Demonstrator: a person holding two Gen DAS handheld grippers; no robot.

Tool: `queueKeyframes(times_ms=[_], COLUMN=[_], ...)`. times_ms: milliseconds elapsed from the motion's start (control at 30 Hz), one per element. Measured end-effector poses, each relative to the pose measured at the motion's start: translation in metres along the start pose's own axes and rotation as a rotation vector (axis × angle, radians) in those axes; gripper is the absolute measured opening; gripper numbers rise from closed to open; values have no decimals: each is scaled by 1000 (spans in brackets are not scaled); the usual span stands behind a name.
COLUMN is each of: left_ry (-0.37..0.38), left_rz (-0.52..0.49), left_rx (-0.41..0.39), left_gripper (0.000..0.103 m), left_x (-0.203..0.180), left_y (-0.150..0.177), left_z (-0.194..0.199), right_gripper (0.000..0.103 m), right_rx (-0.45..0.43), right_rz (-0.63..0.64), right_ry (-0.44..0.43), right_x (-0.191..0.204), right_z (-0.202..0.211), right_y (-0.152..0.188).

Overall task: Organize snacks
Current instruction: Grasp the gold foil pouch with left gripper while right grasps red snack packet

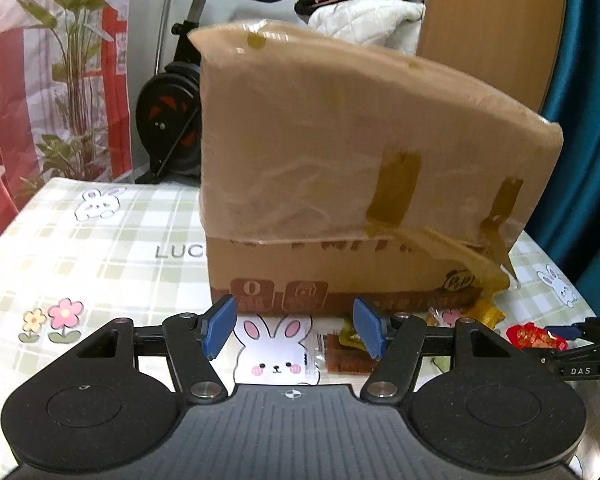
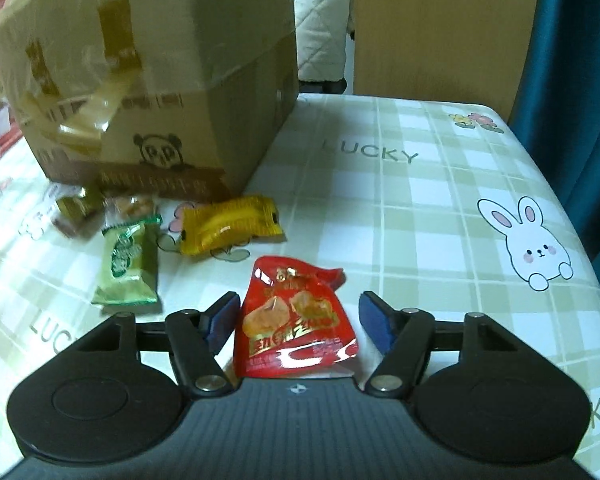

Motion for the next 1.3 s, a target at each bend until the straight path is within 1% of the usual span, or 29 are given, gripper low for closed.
queueKeyframes(times_ms=[67, 133, 233, 300, 367, 500, 633, 800, 967, 1033, 1100, 1300], left_ry=[3, 8, 11, 14, 16, 16, 10, 21, 33, 37, 40, 70], left_rz=[-3, -9, -3, 9, 11, 2, 2, -9, -20, -22, -33, -43], left_rx=[8, 17, 25, 35, 43, 41, 42, 57, 62, 68, 77, 90], left_gripper=[67, 67, 67, 67, 67, 67, 67, 67, 67, 67, 67, 67], left_x=[-3, -4, -3, 0, -2, -2, -1, -2, -5, -8, -11, -24], left_y=[5, 8, 12, 14, 17, 19, 22, 29, 34, 35, 36, 32], left_z=[-1, -2, -3, -3, -4, -2, 0, -1, -3, -6, -10, -29], right_gripper=[67, 61, 58, 51, 49, 49, 49, 49, 49, 49, 49, 49], right_rx=[-10, -17, -20, -18, -16, -50, -119, -189, -259, -282, -297, -328], right_rz=[20, 26, 36, 43, 48, -5, -58, -108, -155, -151, -134, -151], right_ry=[11, 11, 16, 19, 20, -12, -61, -111, -96, -91, -77, -36], right_x=[3, 4, 5, 8, 12, 16, 28, 52, 77, 85, 88, 83], right_z=[-1, -1, -2, -1, 1, 8, 22, 34, 39, 40, 40, 39], right_y=[1, 1, 1, -1, -2, -6, -11, -10, 1, 8, 14, 20])
Point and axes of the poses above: each gripper's, at about its wrist camera, not at the fingertips, and z roughly against the way its jaws point, x to its left, y to its underside, the point moved 4 cm from there along -z, roughly the way its jaws point, and after that the axes turned 4 degrees about y, right-handed, at the moved point
